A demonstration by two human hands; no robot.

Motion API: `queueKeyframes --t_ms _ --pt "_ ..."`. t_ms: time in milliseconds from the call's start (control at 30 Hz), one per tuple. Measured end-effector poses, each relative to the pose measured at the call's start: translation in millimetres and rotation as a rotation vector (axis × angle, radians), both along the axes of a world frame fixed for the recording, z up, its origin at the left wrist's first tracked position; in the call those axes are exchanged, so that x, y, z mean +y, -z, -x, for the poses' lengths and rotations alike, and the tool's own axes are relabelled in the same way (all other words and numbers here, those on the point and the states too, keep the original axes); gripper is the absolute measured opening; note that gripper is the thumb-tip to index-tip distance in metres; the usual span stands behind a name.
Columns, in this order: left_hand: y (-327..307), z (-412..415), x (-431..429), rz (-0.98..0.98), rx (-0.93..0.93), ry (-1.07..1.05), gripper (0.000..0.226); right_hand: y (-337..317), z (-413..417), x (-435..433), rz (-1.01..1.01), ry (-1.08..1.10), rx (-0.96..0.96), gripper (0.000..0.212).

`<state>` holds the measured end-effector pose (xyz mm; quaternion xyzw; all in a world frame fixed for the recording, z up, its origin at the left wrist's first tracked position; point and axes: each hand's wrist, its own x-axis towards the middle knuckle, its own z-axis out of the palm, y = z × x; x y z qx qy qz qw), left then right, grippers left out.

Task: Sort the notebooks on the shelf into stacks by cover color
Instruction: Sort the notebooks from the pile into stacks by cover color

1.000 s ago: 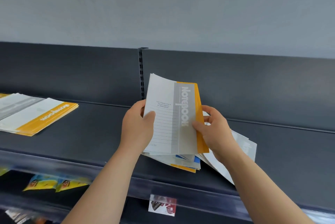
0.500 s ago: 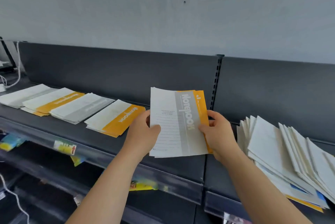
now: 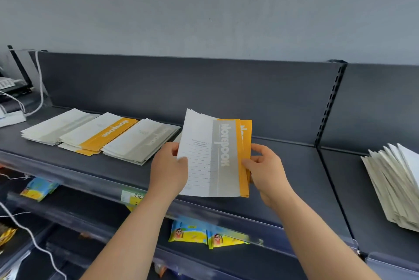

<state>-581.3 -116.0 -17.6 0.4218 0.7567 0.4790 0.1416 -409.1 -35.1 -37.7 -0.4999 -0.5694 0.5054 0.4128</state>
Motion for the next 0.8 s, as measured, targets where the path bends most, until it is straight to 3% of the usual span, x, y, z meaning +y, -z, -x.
queueKeyframes --t_ms 333,633,800 --pt "-0.1 58.4 40.5 0.029 0.137 -0.076 0.015 16.6 59.6 45.0 0.043 -0.073 -0.135 0.036" --pt "25.9 92.2 74.5 0.138 0.088 -0.076 0.020 37.2 87.9 70.7 0.091 -0.058 -0.275 0.040" --pt "29.6 103.7 87.0 0.142 0.112 -0.012 0.021 31.5 91.0 66.2 0.065 -0.027 -0.372 0.020"
